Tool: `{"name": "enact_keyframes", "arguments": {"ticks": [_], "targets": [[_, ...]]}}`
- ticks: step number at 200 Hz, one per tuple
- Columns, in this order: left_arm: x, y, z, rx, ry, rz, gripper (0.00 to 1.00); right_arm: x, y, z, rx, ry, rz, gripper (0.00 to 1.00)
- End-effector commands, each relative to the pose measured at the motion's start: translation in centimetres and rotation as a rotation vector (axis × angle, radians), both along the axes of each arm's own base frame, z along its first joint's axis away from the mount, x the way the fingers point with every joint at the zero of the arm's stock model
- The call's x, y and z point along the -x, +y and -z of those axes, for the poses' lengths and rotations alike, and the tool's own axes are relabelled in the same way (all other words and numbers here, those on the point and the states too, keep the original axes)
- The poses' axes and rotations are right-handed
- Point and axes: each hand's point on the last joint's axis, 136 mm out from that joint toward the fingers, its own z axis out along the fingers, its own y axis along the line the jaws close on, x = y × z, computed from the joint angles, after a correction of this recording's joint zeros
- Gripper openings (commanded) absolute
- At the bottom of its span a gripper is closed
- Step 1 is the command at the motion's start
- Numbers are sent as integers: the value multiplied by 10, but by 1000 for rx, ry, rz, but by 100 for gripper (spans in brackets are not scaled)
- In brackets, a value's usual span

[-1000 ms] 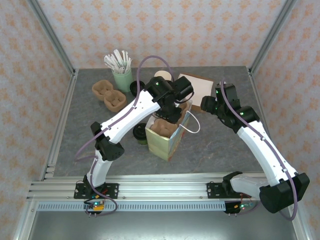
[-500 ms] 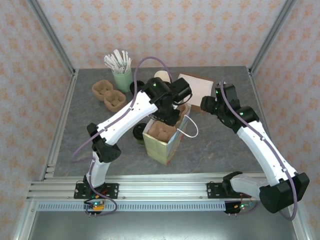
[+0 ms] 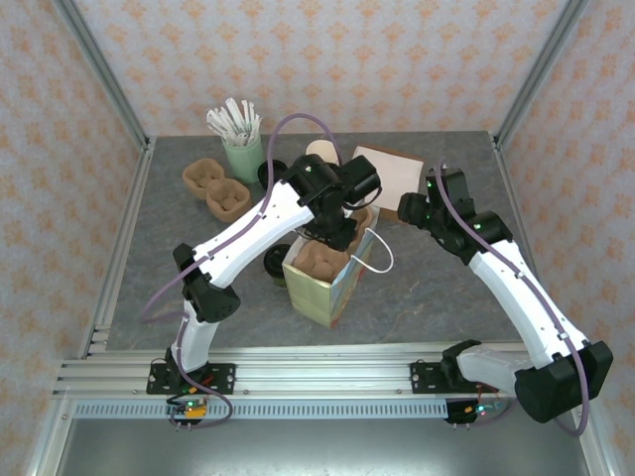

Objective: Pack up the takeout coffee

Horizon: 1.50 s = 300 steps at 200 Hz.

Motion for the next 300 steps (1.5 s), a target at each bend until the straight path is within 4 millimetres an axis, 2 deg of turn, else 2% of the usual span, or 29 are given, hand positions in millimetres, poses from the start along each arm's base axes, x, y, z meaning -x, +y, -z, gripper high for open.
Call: {"name": "enact_keyframes", "arguments": {"ticks": [1,47,65,145,182,223,261,300], "targets": [[13,14,7,-74,53,8,22,-3,-1,-2,4,-16,-3,63],[13,11,-22,2,0,-13,22,-3,-1,-8,6,-29,-13,63],[15,13,-26,12,-3,-18,22,-4,0,-7,3,-26,-15,63],[37,27,4,-62,116,-20,21,-7,3,-5,6,-21,-26,63],[34,26,12,-88,124,-5,21,-9,5,-4,-4,-20,-33,63],[31,28,7,-100,103,1,21,-6,3,-2,4,-16,-29,63],[36,30,26,-135,147,13,21,-5,4,-1,2,-14,-31,63],[36,32,33,-148,155,20,21,-5,3,1,3,-11,-28,63]]}}
